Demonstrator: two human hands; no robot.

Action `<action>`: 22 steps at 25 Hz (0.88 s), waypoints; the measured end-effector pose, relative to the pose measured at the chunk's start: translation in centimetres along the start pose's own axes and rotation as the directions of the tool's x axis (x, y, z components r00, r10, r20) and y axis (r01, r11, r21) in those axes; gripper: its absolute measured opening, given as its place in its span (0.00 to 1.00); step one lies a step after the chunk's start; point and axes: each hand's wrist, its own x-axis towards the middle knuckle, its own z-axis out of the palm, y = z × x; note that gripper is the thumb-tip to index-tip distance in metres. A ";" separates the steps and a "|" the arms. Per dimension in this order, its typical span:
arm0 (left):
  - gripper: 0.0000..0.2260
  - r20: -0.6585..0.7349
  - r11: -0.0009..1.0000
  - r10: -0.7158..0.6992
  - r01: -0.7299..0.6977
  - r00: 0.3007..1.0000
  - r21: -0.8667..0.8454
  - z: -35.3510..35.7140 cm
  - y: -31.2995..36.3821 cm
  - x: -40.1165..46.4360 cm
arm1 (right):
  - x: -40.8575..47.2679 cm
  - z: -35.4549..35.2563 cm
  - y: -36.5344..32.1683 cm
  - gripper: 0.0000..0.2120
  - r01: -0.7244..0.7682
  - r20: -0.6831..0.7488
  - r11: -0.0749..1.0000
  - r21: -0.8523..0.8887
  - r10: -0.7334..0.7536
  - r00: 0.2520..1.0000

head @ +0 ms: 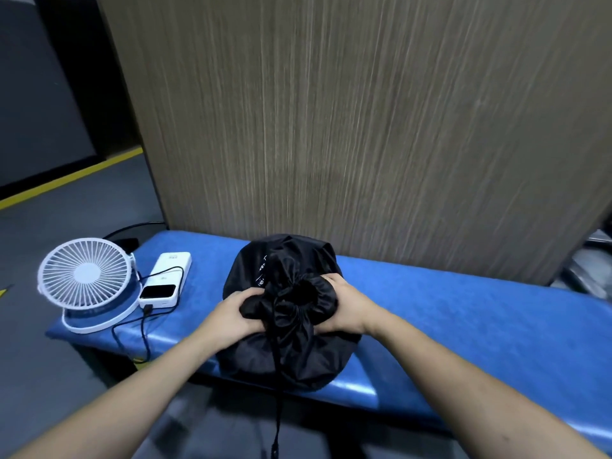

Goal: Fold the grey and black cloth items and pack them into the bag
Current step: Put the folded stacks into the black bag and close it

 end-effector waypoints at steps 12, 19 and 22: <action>0.22 0.019 0.952 0.302 -0.301 0.953 -0.046 4.4 19.1 -1.1 | -13.9 -12.2 0.2 0.25 -0.011 -0.306 0.995 0.102 0.042 0.951; 0.20 0.212 0.879 0.477 -0.465 0.853 -0.108 18.3 35.5 -2.9 | -31.1 -23.9 6.6 0.30 -0.236 -0.452 0.971 0.033 0.225 0.863; 0.20 0.284 0.840 0.542 -0.523 0.791 -0.146 25.0 40.5 -3.5 | -37.5 -26.6 10.5 0.30 -0.310 -0.496 0.949 0.054 0.295 0.817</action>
